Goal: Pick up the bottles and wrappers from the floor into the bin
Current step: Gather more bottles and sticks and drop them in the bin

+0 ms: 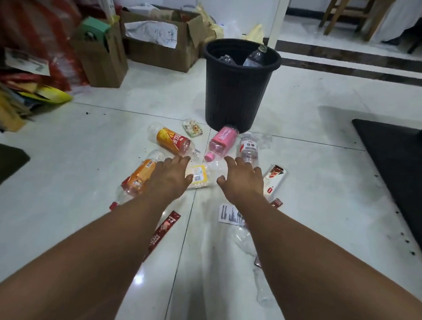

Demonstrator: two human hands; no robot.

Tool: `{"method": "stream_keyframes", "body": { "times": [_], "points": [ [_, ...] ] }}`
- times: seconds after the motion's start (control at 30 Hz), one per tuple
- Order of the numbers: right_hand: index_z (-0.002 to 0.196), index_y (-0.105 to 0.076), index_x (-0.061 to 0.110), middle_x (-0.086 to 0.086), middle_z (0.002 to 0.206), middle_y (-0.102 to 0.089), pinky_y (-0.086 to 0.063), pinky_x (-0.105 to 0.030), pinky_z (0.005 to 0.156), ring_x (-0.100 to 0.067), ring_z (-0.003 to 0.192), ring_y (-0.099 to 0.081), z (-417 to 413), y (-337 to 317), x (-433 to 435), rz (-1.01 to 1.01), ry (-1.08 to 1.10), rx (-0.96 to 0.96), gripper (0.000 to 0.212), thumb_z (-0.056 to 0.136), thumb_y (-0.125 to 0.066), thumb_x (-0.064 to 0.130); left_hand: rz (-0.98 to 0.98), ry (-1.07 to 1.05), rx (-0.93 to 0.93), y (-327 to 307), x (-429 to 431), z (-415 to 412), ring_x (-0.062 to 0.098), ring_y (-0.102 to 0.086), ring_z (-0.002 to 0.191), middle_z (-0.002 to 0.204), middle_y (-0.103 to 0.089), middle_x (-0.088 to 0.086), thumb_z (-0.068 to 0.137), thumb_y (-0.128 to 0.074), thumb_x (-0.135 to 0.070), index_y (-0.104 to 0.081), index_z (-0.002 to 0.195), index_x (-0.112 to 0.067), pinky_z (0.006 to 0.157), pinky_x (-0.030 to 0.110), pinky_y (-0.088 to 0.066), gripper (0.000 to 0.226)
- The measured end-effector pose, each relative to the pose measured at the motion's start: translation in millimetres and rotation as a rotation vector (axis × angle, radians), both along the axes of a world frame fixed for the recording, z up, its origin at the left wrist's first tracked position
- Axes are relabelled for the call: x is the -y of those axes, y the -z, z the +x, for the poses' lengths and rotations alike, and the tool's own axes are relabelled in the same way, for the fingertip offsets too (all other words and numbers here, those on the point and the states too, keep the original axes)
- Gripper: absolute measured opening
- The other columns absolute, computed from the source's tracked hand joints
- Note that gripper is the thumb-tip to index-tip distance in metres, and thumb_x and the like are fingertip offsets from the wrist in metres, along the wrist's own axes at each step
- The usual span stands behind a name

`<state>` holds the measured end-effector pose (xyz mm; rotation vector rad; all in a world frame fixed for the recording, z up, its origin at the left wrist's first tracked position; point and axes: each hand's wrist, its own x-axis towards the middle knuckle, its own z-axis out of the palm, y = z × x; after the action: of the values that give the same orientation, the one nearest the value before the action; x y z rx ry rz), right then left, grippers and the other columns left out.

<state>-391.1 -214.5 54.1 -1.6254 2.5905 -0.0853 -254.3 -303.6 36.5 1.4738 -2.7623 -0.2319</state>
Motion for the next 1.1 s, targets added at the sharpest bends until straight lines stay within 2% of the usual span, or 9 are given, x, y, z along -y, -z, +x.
{"method": "stream_keyframes", "body": {
  "times": [0.2,0.33,0.53,0.67,0.8,0.93,1.1],
  "points": [
    [0.147,-0.03,0.018,-0.007,0.14,-0.044,-0.028,-0.042,0.107,-0.027,0.128,-0.043,12.8,16.9,-16.0,0.022,-0.024,-0.032,0.054,0.097,-0.042,0.035,0.093,0.015,0.126,52.6,-30.8,23.4,0.027,-0.038,0.132,0.148,-0.035,0.005,0.098,-0.04,-0.037,-0.025,0.147,-0.017,0.107,0.038,-0.03,0.054],
    [0.146,-0.031,0.019,-0.007,0.139,-0.044,-0.028,-0.042,0.107,-0.027,0.126,-0.044,19.0,29.9,-26.8,0.046,-0.009,-0.018,0.053,0.096,-0.042,0.032,0.172,0.013,0.12,76.7,-48.1,36.2,0.026,-0.039,0.129,0.147,-0.035,0.004,0.097,-0.041,-0.034,-0.026,0.146,-0.018,0.106,0.037,-0.031,0.054],
    [0.146,-0.031,0.02,-0.006,0.14,-0.045,-0.029,-0.04,0.106,-0.027,0.126,-0.045,21.7,50.9,-52.0,0.105,-0.019,-0.039,0.053,0.096,-0.042,0.032,0.18,-0.044,0.096,101.2,-60.7,51.8,0.029,-0.039,0.127,0.149,-0.027,0.006,0.094,-0.049,-0.033,-0.02,0.146,-0.015,0.103,0.038,-0.035,0.062],
    [0.145,-0.034,0.019,-0.006,0.139,-0.046,-0.03,-0.039,0.104,-0.028,0.126,-0.046,15.7,64.2,-73.1,0.125,0.0,-0.028,0.053,0.095,-0.044,0.033,0.238,-0.114,0.093,109.3,-66.6,58.0,0.033,-0.035,0.127,0.14,-0.029,0.017,0.093,-0.052,-0.023,-0.014,0.148,-0.011,0.101,0.04,-0.037,0.068],
    [0.144,-0.035,0.02,-0.006,0.143,-0.043,-0.032,-0.037,0.1,-0.028,0.125,-0.047,0.1,66.0,-86.2,0.128,0.059,-0.021,0.053,0.094,-0.045,0.032,0.228,-0.121,0.17,112.0,-66.8,55.8,0.033,-0.036,0.125,0.136,-0.032,0.018,0.087,-0.055,-0.006,-0.018,0.144,-0.006,0.099,0.04,-0.039,0.068],
    [0.144,-0.033,0.02,-0.007,0.139,-0.046,-0.033,-0.039,0.099,-0.028,0.124,-0.047,-12.8,64.3,-90.9,0.125,0.131,0.0,0.053,0.094,-0.046,0.036,0.243,-0.143,0.186,111.2,-64.2,49.9,0.032,-0.039,0.122,0.13,-0.038,0.016,0.086,-0.05,-0.005,-0.032,0.131,-0.005,0.096,0.04,-0.04,0.048],
    [0.144,-0.031,0.021,-0.007,0.138,-0.046,-0.034,-0.038,0.097,-0.028,0.125,-0.046,-14.0,66.0,-89.7,0.147,0.166,0.012,0.054,0.096,-0.045,0.04,0.314,-0.095,0.098,100.4,-64.2,36.5,0.033,-0.049,0.111,0.123,-0.037,0.014,0.086,-0.049,-0.008,-0.036,0.123,-0.005,0.087,0.041,-0.045,0.039]
  ]
}}
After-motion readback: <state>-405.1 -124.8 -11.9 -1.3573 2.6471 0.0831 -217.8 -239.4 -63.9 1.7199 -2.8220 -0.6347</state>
